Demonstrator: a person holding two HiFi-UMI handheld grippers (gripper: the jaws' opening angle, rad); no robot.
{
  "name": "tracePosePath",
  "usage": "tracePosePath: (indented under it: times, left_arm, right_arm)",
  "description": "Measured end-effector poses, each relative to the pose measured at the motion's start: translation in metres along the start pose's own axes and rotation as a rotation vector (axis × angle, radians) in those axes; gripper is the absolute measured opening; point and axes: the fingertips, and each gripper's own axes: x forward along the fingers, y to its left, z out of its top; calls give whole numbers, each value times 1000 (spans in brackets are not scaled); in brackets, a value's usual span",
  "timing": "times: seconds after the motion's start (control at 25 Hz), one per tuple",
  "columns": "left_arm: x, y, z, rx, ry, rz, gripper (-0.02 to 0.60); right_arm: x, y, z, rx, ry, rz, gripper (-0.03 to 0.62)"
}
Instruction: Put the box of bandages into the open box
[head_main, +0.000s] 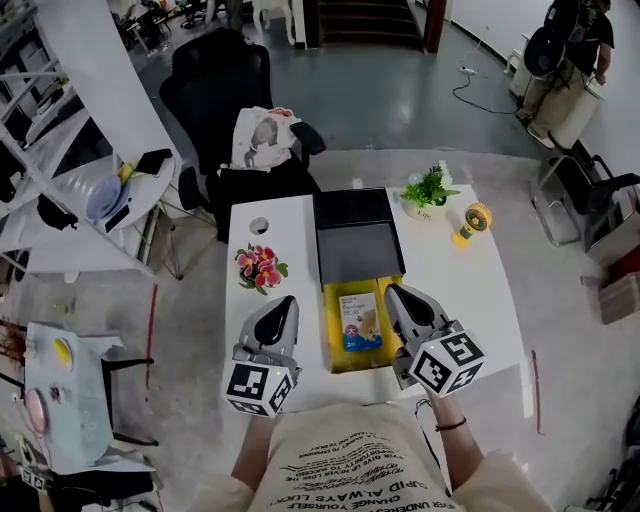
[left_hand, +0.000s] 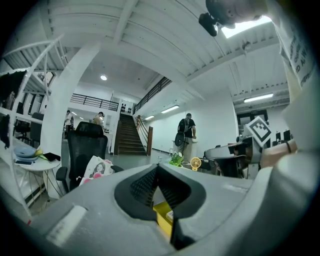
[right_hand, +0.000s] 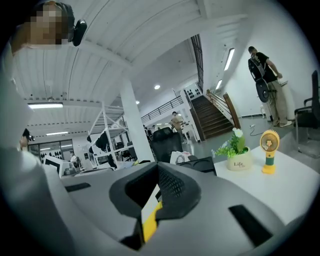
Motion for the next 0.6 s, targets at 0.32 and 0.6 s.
tracePosePath:
  times: [0.32, 0.6]
  left_arm:
    - [-7, 4, 19, 36, -37, 25, 21]
    - [-11, 12, 24, 62, -36, 61, 21]
  right_arm:
    - [-12, -6, 30, -73, -88, -54, 3]
    - [-22, -18, 34, -82, -101, -89, 3]
